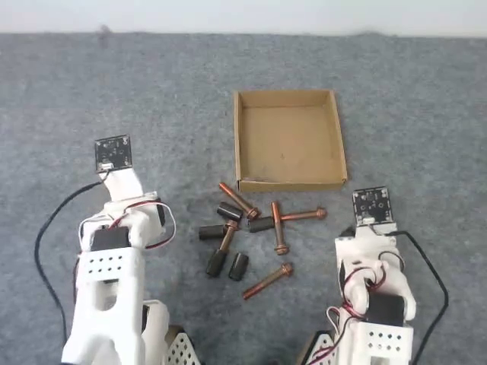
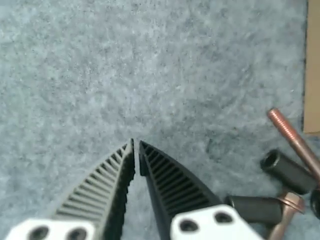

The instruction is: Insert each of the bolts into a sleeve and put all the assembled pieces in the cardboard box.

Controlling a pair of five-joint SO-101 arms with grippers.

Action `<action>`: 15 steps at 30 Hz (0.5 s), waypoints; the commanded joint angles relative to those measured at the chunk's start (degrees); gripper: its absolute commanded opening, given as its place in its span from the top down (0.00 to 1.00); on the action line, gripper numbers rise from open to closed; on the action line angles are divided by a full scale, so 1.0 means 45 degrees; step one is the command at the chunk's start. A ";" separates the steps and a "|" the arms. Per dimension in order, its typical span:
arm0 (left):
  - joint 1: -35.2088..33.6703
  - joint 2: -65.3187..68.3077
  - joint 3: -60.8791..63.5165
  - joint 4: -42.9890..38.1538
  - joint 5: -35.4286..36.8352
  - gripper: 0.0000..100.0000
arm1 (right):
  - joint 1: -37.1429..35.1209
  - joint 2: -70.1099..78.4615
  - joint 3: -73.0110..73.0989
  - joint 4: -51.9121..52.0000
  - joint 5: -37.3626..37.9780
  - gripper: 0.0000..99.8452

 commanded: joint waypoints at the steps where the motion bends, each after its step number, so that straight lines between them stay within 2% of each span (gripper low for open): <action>1: 0.0059 -0.0020 -0.0225 -0.0391 0.0137 0.99 | -0.0088 -0.0127 -0.0547 -0.1963 0.0195 0.99; 5: -0.0625 0.0000 -0.0225 -0.0488 0.0176 0.92 | -0.1924 0.0029 -0.1250 -0.2198 0.1192 0.99; 8: -0.1133 0.0059 -0.0205 -0.1035 0.0195 0.86 | -0.3096 0.0029 -0.1758 -0.2198 0.0625 0.99; 12: -0.1114 0.0078 -0.0166 -0.1094 0.0195 0.86 | -0.4484 0.0283 -0.2462 -0.2354 0.0410 0.99; 15: -0.1153 0.0078 -0.0166 -0.1094 0.0195 0.86 | -0.5284 0.1788 -0.3223 -0.2374 0.0371 0.99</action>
